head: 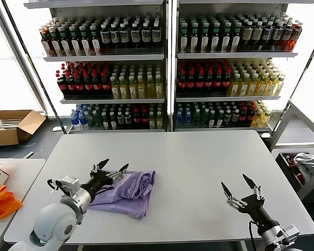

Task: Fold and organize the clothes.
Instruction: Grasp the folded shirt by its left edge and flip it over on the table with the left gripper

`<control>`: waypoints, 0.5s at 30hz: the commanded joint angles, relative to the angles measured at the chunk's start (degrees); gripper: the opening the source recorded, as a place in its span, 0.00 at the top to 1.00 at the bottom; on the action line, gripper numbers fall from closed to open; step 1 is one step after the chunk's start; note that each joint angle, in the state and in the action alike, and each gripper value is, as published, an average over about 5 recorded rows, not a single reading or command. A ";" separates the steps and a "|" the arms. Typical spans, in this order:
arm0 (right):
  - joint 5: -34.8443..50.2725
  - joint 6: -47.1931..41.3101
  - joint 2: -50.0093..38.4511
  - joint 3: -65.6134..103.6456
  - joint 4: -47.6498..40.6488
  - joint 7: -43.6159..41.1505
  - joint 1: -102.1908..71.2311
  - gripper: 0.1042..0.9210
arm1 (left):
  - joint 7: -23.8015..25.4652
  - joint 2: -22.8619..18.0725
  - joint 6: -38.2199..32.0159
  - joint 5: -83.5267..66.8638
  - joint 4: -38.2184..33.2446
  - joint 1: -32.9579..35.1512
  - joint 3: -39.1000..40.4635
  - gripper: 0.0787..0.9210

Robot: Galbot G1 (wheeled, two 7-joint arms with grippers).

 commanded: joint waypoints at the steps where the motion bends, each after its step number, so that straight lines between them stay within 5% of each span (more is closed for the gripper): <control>1: -0.54 -0.03 0.33 -0.59 0.18 0.03 0.25 0.12 | -2.37 0.55 3.00 -1.97 6.83 5.06 -13.33 0.12; 15: -0.74 -0.31 0.25 -0.64 0.71 0.18 0.70 0.12 | -4.59 -5.68 3.26 -0.15 6.91 6.35 -7.30 0.12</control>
